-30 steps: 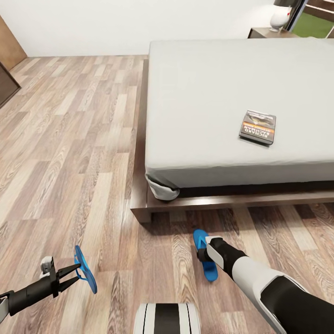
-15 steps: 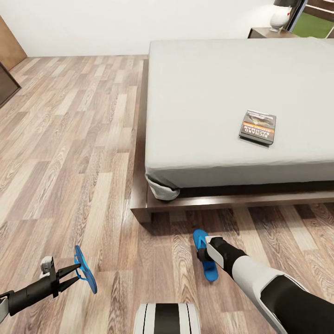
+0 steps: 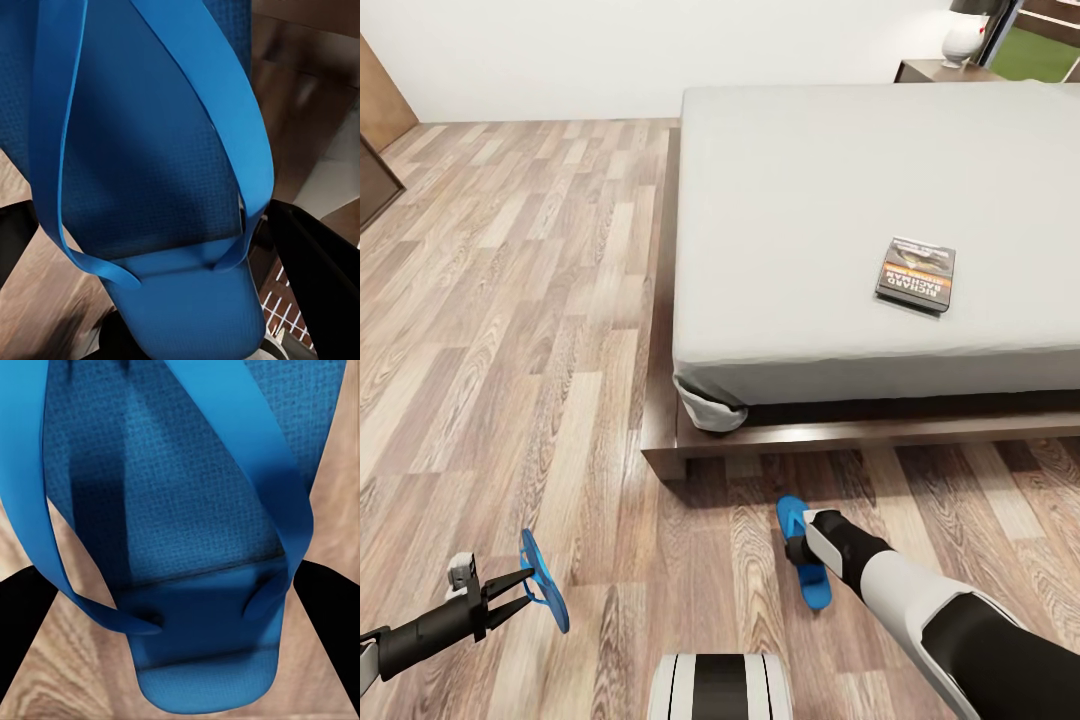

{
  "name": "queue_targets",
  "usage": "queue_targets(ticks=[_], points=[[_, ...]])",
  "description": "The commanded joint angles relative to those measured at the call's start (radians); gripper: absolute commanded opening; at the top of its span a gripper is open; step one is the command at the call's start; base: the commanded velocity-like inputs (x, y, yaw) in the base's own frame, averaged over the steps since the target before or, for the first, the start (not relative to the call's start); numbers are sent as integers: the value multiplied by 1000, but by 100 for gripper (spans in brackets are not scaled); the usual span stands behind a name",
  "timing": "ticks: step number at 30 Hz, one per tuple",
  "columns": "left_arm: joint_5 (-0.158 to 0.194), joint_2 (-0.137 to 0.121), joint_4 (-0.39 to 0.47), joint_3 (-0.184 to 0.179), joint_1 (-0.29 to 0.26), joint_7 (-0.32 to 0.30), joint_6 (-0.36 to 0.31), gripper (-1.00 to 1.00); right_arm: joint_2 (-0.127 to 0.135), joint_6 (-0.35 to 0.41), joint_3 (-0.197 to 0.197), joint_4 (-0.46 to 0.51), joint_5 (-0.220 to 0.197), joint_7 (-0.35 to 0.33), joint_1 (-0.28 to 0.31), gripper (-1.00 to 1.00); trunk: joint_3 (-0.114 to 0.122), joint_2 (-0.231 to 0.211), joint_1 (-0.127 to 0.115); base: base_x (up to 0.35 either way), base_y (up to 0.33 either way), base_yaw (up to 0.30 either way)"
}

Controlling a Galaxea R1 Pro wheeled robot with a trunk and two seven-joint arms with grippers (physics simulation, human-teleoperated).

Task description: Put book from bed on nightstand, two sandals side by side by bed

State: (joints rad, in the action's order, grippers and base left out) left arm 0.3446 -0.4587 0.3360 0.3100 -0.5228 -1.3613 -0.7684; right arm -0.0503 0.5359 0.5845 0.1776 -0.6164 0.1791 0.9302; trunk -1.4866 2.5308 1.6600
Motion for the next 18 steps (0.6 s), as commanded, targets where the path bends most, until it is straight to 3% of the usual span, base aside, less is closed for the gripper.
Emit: queue_targets(ticks=[1,15,18], points=[[1,0,0,1,0,-2,-10,-100,1,4,6,2,-12,6,1,-100,-1,0,0,0,0,0],[1,0,0,1,0,-3,-11,-100,13,16,0,2,-14,5,12,-100,-55,3,6,0,0,0],[1,0,0,1,0,-3,-11,-100,13,14,-6,2,-15,5,12,-100,-55,3,6,0,0,0]])
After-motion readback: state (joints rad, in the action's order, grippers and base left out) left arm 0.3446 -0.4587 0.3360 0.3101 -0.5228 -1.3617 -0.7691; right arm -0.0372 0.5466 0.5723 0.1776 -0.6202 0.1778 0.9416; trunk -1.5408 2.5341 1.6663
